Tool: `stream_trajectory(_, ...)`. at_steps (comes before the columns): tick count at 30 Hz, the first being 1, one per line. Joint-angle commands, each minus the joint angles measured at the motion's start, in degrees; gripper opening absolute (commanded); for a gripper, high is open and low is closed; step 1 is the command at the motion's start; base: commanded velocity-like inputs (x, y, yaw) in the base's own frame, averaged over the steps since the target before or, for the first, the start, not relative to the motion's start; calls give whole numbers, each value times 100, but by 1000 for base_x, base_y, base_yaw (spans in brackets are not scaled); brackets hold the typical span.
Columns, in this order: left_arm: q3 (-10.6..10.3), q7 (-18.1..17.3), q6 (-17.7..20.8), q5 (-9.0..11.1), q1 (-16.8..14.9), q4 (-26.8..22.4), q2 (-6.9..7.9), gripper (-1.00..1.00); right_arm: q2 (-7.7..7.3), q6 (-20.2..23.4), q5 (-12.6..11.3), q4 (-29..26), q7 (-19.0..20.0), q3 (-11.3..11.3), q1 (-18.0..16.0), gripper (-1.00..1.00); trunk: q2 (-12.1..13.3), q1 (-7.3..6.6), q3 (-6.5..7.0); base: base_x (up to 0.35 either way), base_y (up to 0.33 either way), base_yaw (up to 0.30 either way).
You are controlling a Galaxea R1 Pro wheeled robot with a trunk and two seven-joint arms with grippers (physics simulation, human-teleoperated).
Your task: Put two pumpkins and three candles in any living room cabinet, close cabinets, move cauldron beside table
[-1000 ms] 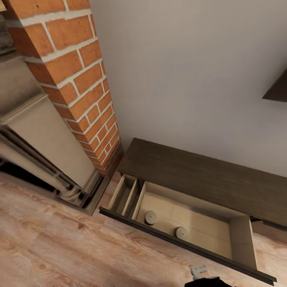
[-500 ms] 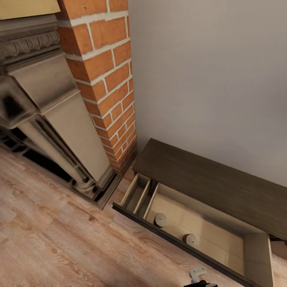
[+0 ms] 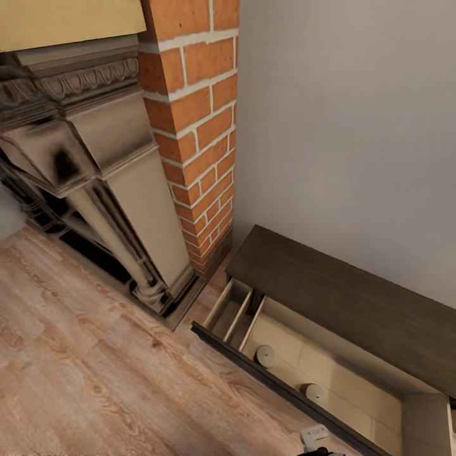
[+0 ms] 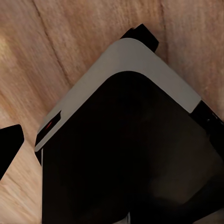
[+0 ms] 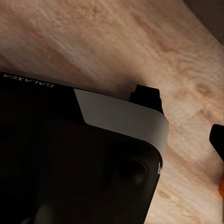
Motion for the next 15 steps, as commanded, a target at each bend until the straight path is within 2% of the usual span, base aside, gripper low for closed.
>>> stream_trajectory(1, -36, 45, 10, 50, -1, -16, 5, 100, 15, -1, 54, -2, 12, -47, -3, 100, -2, 0, 5, 0, 0, 169)
stream_trajectory(5, -36, 45, 9, 50, -1, -16, 4, 100, 109, 6, 70, -10, 4, -48, -3, 100, -2, 0, 37, 0, 0, 180)
stream_trajectory(15, -36, 45, 10, 50, -1, -17, 4, 100, 101, 14, 37, -23, -35, -67, -3, 100, -2, 0, 117, 0, 0, 188)
